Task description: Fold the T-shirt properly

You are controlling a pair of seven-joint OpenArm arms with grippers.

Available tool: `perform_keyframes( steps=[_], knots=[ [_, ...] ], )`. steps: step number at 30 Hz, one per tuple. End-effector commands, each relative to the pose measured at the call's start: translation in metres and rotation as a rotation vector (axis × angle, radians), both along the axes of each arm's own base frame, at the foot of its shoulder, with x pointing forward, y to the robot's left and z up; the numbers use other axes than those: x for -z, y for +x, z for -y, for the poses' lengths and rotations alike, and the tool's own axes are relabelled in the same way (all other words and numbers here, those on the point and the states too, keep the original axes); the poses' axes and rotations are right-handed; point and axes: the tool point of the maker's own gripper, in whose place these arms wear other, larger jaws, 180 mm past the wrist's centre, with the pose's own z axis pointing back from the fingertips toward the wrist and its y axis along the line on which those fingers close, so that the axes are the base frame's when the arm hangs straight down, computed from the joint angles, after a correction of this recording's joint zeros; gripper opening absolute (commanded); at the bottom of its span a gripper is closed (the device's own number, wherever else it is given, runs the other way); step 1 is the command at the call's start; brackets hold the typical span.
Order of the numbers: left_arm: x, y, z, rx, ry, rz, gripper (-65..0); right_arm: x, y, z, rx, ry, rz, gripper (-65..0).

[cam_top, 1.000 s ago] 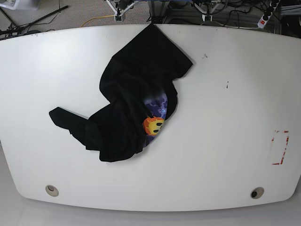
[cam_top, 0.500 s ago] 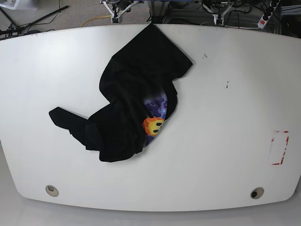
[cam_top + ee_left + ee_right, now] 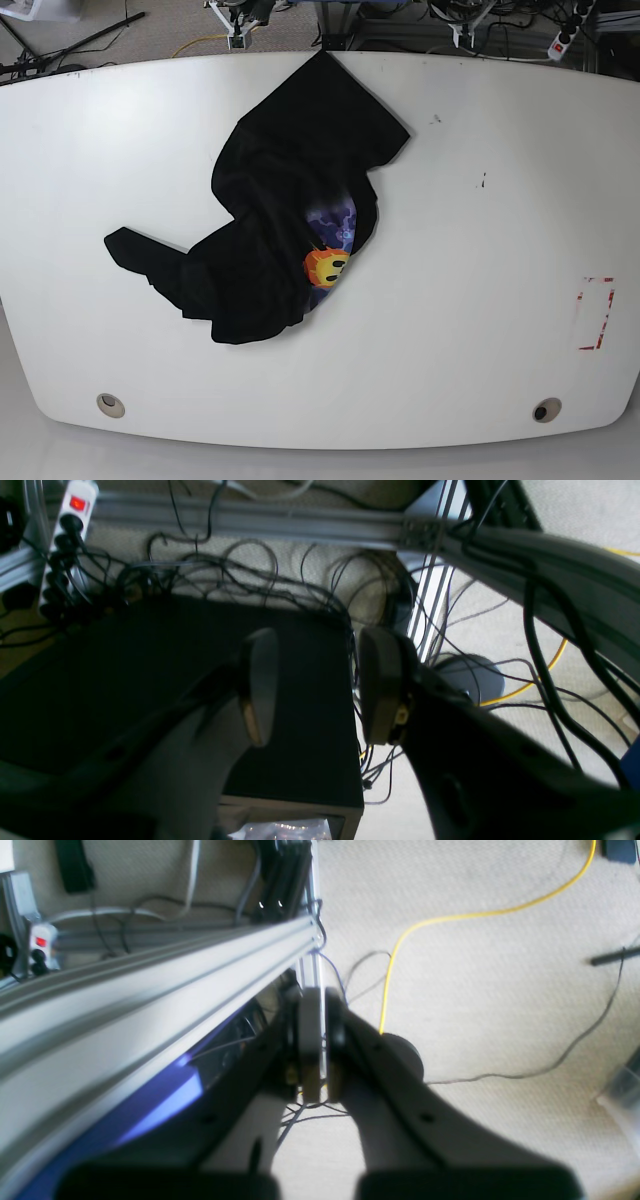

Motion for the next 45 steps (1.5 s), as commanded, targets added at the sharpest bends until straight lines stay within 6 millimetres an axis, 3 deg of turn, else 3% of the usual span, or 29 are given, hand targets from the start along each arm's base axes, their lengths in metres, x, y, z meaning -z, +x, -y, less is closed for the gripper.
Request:
perform_keyframes(
  steps=[1, 7, 15, 23, 28, 32, 39, 45],
  knots=[
    [-0.002, -0.007, -0.004, 0.007, 0.009, 0.010, -41.1, -0.005, -0.007, -0.001, -0.003, 0.007, 0.012, -63.7],
    [-0.008, -0.012, -0.008, 0.014, 0.021, 0.041, -41.1, -0.016, -0.017, 0.001, -0.006, -0.015, 0.024, -63.7],
    [-0.039, -0.009, -0.019, 0.063, 0.059, 0.147, -41.1, -0.046, -0.028, -0.009, -0.024, 0.009, 0.045, -63.7],
    [-0.086, -0.009, -0.023, 0.119, 0.085, 0.257, -41.1, -0.079, -0.042, -0.003, -0.032, 0.007, 0.094, -63.7],
    [-0.114, -0.014, -0.021, 0.148, 0.091, 0.299, -41.1, -0.098, -0.048, 0.019, 0.017, -0.037, 0.117, -63.7],
    [-0.142, -0.015, -0.018, 0.174, 0.094, 0.342, -41.1, -0.114, -0.054, 0.024, 0.017, -0.048, 0.132, -63.7],
    [-0.193, -0.008, -0.012, 0.167, 0.082, 0.430, -41.1, -0.150, -0.061, 0.039, 0.036, -0.085, 0.168, -63.7],
    [-0.235, 0.004, -0.021, 0.104, 0.035, 0.505, -41.1, -0.182, -0.063, 0.046, 0.038, -0.102, 0.200, -63.7]
  ],
)
